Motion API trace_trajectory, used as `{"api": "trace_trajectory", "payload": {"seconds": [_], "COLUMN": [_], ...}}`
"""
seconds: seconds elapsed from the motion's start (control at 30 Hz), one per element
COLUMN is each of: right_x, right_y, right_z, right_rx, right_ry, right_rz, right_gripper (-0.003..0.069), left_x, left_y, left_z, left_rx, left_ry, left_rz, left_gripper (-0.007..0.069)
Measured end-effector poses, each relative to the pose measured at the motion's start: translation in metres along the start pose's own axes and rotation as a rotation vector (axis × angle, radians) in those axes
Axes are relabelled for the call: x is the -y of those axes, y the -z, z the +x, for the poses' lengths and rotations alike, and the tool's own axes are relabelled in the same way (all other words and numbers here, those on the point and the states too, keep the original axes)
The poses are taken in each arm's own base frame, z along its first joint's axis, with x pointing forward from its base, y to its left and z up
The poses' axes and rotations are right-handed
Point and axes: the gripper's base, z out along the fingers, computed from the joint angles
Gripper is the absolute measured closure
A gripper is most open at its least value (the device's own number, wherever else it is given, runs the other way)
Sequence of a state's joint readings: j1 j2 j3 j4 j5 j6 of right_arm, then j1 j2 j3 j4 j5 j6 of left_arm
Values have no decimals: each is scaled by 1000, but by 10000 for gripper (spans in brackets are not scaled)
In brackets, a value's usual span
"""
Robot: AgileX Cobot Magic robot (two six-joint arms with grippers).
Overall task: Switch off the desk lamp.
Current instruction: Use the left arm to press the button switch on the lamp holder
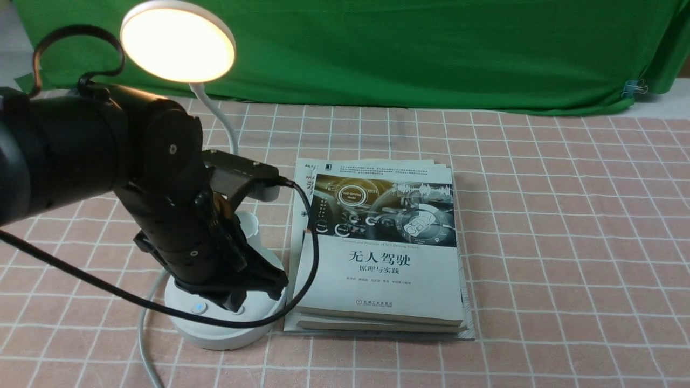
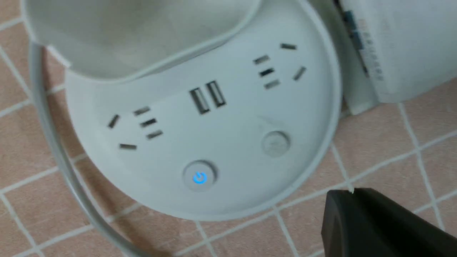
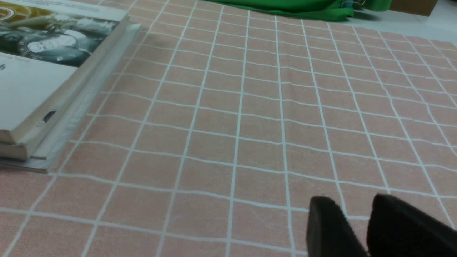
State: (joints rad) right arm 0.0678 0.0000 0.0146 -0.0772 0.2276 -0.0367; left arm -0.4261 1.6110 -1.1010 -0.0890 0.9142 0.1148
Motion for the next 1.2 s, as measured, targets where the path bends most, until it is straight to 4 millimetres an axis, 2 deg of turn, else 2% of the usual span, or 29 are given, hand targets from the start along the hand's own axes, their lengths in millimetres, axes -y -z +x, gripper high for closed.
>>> {"api": "trace_trajectory", "payload": {"seconds": [0.17, 0.53, 0.73, 1.0, 1.2], "right_x": [0, 0, 0, 0, 0], "right_y": [0, 0, 0, 0, 0], "right_z": [0, 0, 0, 0, 0], "right_rx": [0, 0, 0, 0, 0], "right_ry": [0, 0, 0, 0, 0], "right_rz": [0, 0, 0, 0, 0], "right_gripper": [419, 419, 419, 419, 419], "left_x": [-9, -13, -12, -10, -11], "left_y": [-18, -46, -44, -16, -29], "left_z": [-6, -12, -13, -11, -12], "left_rx": [-2, -42, -42, 15, -17], "left_ry": [21, 29, 29, 26, 30], "left_rz": [-12, -11, -10, -12, -9], "left_gripper": [621, 621, 621, 621, 621]}}
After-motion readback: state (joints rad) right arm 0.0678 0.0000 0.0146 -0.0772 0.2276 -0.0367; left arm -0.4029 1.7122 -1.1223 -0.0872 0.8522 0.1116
